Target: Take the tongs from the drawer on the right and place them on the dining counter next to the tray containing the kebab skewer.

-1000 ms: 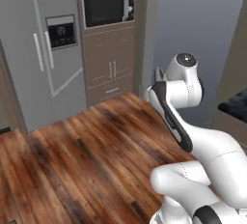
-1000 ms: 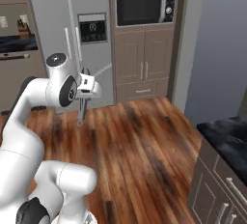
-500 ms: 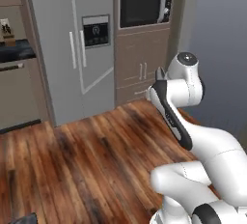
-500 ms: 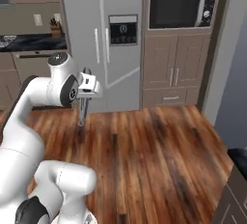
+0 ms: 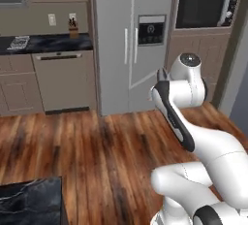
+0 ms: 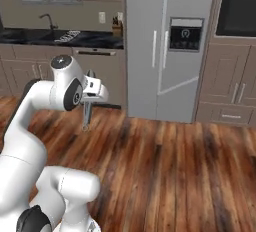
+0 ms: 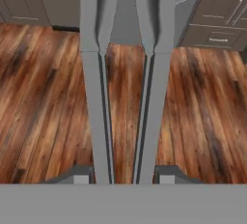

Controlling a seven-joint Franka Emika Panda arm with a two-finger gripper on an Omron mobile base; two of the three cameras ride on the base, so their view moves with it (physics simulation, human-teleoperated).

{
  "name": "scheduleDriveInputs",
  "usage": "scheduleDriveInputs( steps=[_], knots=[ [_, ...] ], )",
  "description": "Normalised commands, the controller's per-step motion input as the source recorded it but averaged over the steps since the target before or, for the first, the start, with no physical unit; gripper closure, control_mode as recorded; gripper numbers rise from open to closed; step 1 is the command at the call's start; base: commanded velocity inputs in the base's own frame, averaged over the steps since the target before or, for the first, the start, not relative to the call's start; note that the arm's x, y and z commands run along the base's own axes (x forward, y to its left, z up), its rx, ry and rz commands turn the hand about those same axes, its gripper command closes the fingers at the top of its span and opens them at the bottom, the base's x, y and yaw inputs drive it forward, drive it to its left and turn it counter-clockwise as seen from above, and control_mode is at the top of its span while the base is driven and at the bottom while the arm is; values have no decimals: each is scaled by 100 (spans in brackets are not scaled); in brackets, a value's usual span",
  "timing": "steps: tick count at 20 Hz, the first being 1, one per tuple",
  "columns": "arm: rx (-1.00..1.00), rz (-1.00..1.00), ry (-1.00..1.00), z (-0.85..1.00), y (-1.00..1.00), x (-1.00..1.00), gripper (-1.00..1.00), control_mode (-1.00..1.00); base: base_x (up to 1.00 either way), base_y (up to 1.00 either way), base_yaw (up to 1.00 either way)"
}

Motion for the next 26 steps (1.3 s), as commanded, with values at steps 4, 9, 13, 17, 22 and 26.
scheduleDriveInputs(
  steps=[4,9,13,17,22,26],
  knots=[
    [0,0,0,0,0,0,100,100,-19,0,45],
    [0,0,0,0,0,0,100,100,-8,0,43],
    [0,0,0,0,0,0,100,100,-6,0,43],
    [0,0,0,0,0,0,100,100,0,0,40],
    [0,0,0,0,0,0,100,100,1,-1,39],
    [0,0,0,0,0,0,100,100,1,-18,39]
  ],
)
